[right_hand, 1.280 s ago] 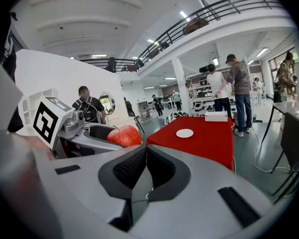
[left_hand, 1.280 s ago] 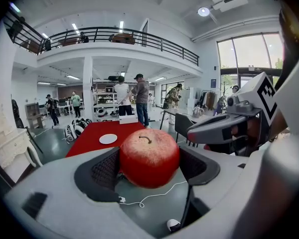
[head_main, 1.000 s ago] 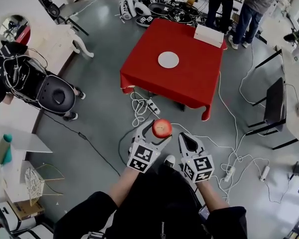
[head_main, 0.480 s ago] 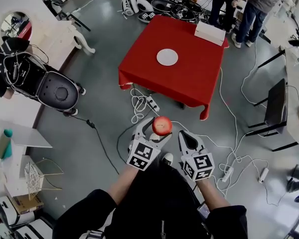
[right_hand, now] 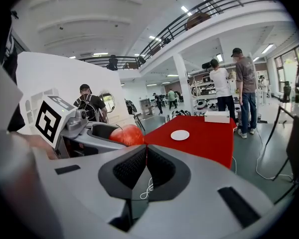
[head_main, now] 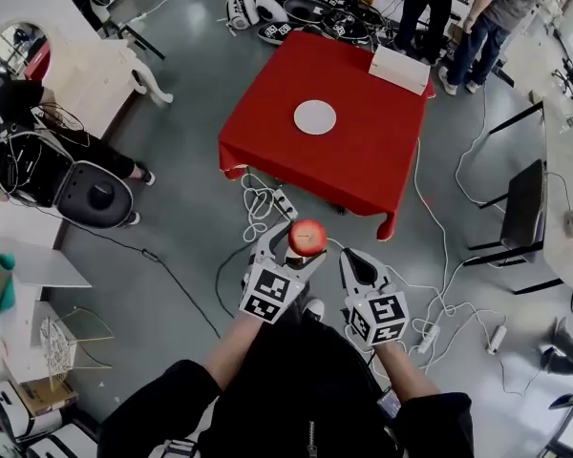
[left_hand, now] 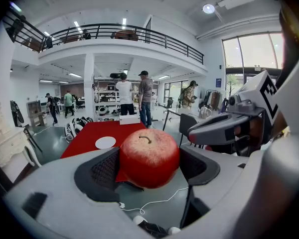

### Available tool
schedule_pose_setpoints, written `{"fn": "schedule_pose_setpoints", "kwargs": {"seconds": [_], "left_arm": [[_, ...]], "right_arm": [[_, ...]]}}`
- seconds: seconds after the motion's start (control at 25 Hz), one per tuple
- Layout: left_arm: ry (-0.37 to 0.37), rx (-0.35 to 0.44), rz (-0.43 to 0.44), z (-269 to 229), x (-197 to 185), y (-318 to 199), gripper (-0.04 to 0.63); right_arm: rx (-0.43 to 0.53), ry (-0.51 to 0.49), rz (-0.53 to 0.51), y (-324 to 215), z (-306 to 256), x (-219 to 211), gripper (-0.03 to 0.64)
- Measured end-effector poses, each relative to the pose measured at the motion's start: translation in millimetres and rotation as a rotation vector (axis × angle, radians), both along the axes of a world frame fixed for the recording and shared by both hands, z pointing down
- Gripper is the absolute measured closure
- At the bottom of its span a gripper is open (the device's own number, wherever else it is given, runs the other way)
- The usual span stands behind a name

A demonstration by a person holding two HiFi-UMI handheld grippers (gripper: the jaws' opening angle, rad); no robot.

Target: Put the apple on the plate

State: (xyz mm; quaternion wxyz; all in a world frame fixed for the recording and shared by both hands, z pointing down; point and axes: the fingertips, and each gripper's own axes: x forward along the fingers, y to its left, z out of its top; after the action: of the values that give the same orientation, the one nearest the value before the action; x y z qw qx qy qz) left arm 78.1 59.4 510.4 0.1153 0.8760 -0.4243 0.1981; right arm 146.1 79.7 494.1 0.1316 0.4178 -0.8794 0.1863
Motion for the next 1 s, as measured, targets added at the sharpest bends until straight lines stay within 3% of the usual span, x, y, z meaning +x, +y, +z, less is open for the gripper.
{"fn": "schedule_pose_setpoints", "kwargs": {"seconds": [0.6,1.0], "left_arm": [[0.036,-0.001,0.074,3,-26,-154,0.216],[0.049,-0.021,0.116,16,-47,-220,0.215]], "right_arm": [[-0.009,0.027,0.070,-144,2,-35,0.604],[-0.017,0.042,0.121,-210,7,-57,0.604]]}}
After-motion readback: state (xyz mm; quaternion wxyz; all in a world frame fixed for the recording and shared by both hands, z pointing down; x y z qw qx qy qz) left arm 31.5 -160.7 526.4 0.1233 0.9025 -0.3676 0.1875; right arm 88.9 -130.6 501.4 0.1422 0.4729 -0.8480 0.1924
